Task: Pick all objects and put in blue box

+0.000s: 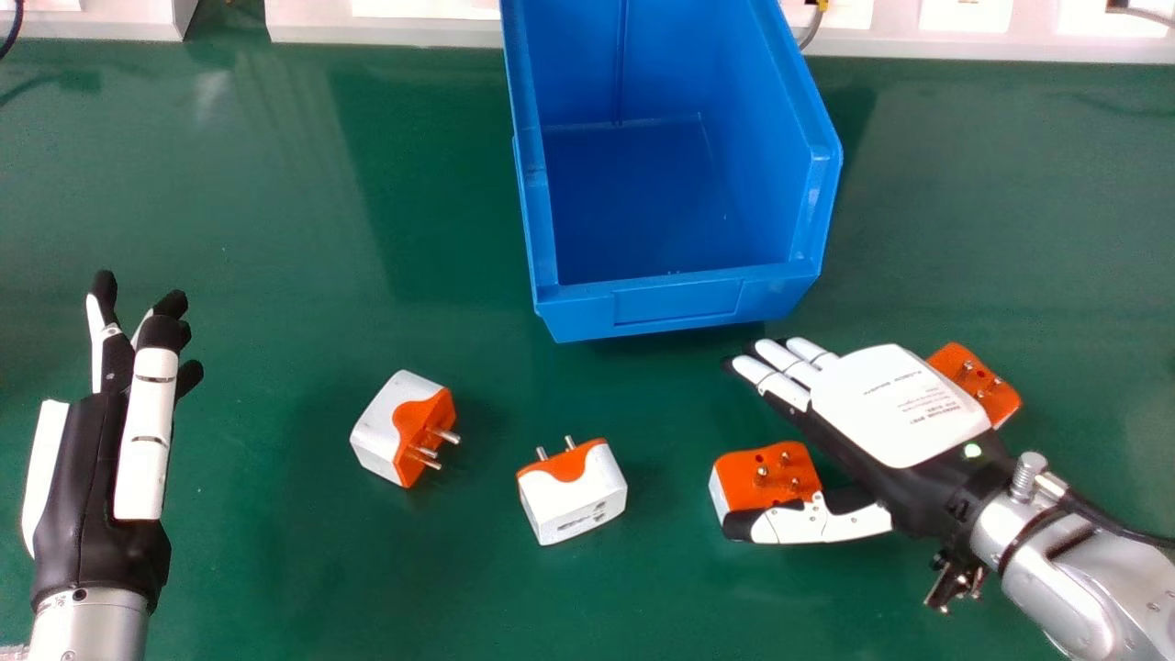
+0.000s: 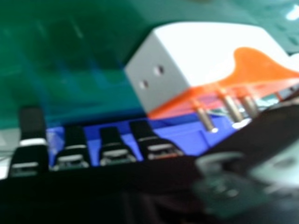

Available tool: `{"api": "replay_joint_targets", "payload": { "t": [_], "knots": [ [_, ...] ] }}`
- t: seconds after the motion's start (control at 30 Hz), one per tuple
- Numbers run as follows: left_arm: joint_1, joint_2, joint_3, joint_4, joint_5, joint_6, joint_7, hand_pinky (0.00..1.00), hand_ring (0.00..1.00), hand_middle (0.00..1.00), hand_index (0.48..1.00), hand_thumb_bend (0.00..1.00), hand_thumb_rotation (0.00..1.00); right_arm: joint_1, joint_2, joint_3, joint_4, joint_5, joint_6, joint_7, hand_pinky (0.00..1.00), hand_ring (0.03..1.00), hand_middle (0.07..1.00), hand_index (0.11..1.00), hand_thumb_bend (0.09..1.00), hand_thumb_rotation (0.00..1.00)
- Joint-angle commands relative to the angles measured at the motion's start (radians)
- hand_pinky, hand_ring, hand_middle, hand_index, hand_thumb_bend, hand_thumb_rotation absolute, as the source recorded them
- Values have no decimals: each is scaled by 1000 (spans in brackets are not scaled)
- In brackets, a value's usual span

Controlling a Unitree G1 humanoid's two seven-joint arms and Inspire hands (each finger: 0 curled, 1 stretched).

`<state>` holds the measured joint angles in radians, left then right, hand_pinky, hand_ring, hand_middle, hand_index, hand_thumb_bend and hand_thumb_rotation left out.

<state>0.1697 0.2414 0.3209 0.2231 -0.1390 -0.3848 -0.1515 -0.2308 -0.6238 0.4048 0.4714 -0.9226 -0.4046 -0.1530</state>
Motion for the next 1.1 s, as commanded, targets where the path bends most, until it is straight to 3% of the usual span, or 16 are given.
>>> {"api": "replay_joint_targets", "payload": {
  "t": [0.0, 0.27, 0.73, 0.8, 0.93, 1.07],
  "knots": [
    [-3, 10, 7, -22, -8, -6, -3, 900, 939, 941, 947, 466, 1000, 0, -35, 15, 25, -20, 26, 25, 860, 945, 969, 937, 511, 934],
    [5, 11, 9, -34, -8, -3, -4, 903, 942, 944, 946, 466, 1000, -2, -65, 43, 1, -24, 12, 24, 869, 945, 968, 941, 526, 832],
    [4, 11, 7, -41, -3, -5, -2, 876, 928, 933, 939, 465, 1000, -23, -72, 67, -9, -44, 23, 37, 834, 923, 950, 919, 523, 389],
    [6, 10, 7, -45, -5, -4, -3, 875, 926, 930, 936, 468, 1000, -32, -72, 78, 0, -49, 25, 28, 824, 918, 944, 913, 517, 380],
    [9, 13, 4, -48, 4, -6, -3, 878, 929, 932, 940, 474, 1000, -51, -66, 96, 27, -45, 17, 6, 812, 907, 930, 899, 510, 364],
    [10, 10, 5, -55, 0, -1, -2, 879, 930, 929, 939, 464, 1000, -70, -60, 118, 40, -55, 22, 2, 810, 902, 923, 896, 461, 453]
  ]
}}
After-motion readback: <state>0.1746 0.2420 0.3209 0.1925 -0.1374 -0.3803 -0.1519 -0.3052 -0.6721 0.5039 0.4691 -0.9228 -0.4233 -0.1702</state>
